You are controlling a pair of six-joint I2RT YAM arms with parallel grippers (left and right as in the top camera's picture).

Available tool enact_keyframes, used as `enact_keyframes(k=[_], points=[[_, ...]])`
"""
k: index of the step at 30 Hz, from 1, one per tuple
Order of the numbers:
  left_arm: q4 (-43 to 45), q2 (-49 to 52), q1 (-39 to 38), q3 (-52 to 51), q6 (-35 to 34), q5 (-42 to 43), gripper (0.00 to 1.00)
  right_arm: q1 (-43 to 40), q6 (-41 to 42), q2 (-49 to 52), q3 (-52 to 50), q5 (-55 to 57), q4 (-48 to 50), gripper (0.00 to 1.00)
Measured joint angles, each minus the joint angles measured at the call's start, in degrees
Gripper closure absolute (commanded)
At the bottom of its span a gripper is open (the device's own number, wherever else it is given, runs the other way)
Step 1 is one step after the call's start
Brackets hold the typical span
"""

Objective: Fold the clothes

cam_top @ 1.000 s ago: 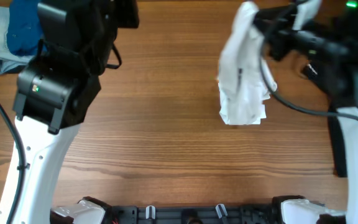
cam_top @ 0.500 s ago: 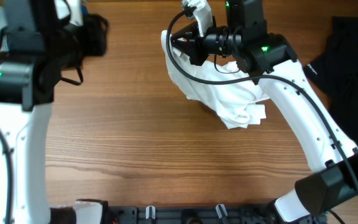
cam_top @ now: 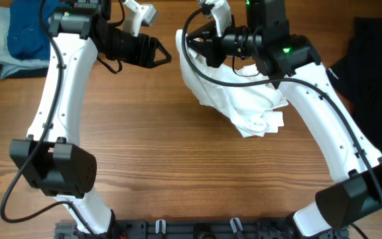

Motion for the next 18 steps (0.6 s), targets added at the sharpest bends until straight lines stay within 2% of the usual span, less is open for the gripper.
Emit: enact_keyframes(k=[4, 9, 13, 18], points=[[0.15, 0.15, -1.11, 0.0, 3.76, 4.76, 0.39, -1.27, 0.02, 0.0, 0.0, -0.74, 0.02, 0.96], [3.74, 0.17, -6.21, 0.0, 6.14, 7.89, 0.43, -2.05, 0.02, 0.0, 0.0, -1.14, 0.22, 0.96], [5.81, 0.17, -8.74, 0.0, 6.25, 8.13, 0.44, -2.05, 0.04, 0.0, 0.0, -1.49, 0.26, 0.96], [7.82, 0.17, -8.61, 0.0, 4.13, 5.6, 0.52, -2.05, 0.04, 0.0, 0.0, -1.51, 0.28, 0.96]])
